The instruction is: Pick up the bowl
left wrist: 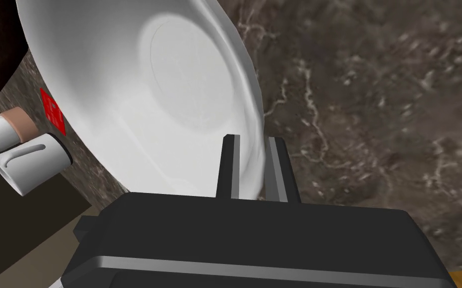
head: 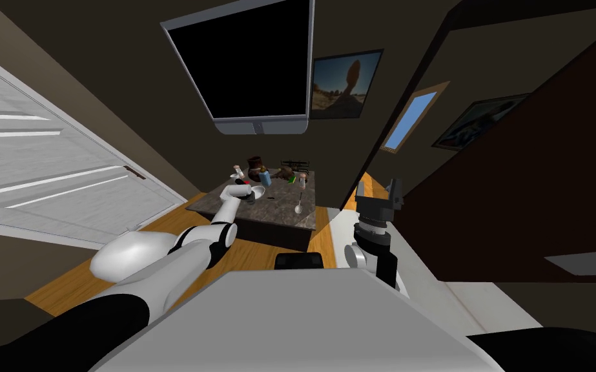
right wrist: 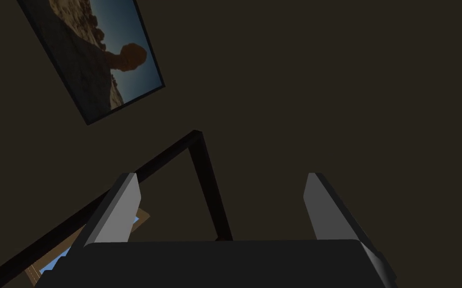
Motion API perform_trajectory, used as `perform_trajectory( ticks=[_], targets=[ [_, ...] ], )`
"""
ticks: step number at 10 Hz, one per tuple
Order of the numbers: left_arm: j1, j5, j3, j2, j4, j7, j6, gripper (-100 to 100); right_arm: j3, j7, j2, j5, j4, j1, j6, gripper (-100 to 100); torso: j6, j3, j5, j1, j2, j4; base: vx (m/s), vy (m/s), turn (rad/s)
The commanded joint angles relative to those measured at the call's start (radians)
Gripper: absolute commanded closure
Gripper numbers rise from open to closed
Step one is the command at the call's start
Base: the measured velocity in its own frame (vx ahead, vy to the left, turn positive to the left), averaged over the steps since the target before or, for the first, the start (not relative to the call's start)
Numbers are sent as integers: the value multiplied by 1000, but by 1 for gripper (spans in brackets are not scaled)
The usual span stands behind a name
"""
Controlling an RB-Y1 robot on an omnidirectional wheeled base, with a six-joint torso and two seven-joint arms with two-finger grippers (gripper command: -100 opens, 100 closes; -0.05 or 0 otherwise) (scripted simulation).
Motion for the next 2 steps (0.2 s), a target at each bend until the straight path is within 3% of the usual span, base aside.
perform_trajectory(
  ticks=[1,2],
  targets=[
    [0,0,0,0,0,0,0,100,0,0,0,0,0,0,0,0,0,0,0,0,0,0,-30,-10,0],
    [-1,0,0,0,0,0,4,0,0,0,0,0,0,0,0,0,0,0,0,1,-1,0,-5,-2,0]
  ],
)
